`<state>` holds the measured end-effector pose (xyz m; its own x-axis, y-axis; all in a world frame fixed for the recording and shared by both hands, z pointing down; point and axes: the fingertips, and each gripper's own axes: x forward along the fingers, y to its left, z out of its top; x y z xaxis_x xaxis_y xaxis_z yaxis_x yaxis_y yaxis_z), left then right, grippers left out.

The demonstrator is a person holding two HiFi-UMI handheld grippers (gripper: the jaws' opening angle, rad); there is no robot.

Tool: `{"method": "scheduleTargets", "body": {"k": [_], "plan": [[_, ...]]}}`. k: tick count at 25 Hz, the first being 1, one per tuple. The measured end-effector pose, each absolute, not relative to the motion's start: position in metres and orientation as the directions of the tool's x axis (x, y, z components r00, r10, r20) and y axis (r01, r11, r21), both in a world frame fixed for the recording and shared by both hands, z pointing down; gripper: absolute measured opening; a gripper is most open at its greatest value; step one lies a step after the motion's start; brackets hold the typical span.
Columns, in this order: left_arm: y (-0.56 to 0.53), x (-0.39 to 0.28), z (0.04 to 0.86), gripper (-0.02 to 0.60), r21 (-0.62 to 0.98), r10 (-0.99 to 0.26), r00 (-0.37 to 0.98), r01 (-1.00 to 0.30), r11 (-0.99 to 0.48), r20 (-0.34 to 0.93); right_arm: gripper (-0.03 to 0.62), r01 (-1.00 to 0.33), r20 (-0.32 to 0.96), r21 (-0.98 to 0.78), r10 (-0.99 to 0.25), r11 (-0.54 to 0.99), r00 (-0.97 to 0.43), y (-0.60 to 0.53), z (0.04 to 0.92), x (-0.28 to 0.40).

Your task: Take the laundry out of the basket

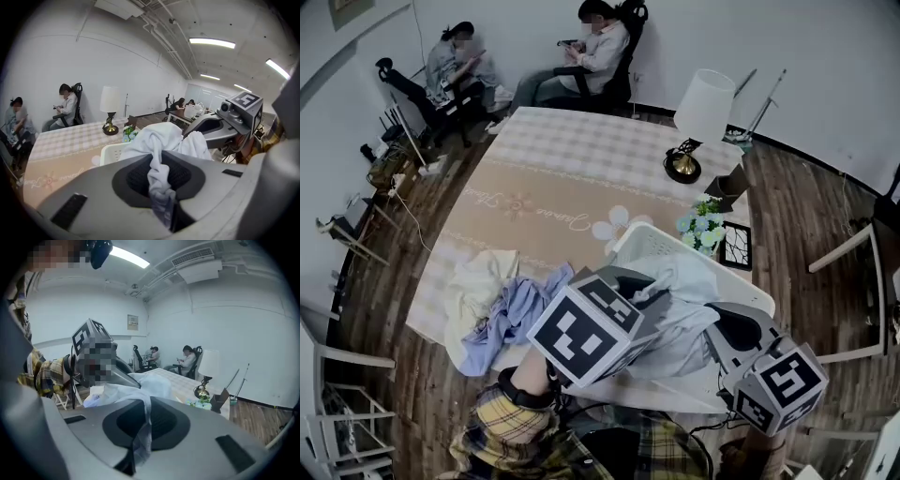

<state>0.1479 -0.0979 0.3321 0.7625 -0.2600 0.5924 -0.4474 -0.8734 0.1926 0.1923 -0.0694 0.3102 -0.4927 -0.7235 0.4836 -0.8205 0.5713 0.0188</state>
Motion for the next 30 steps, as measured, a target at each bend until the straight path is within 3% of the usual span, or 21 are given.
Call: {"method": "scheduleTargets", "body": {"k": [11, 21, 30], "plan": [[-0.091, 0.106, 0.277, 0.090, 0.183, -0.239, 0.807, -0.390, -0.903, 0.540, 0.034, -0.868, 0.405, 0.023, -0.798, 0.496, -0.446, -0.068, 0.250, 0.153], [-0.114, -0.007, 0.302, 0.089, 0.149, -0.309, 0.759, -0.467, -0.871, 0.573, 0.034, -0.821, 0.377, 0.004, -0.761, 0.571, -0.528, -0.097, 0.276, 0.042], [-0.115, -0.042, 0.347, 0.090, 0.145, -0.359, 0.682, -0.563, -0.813, 0.637, 0.034, -0.756, 0.408, -0.084, -0.670, 0.649, -0.620, -0.104, 0.325, 0.008]]}}
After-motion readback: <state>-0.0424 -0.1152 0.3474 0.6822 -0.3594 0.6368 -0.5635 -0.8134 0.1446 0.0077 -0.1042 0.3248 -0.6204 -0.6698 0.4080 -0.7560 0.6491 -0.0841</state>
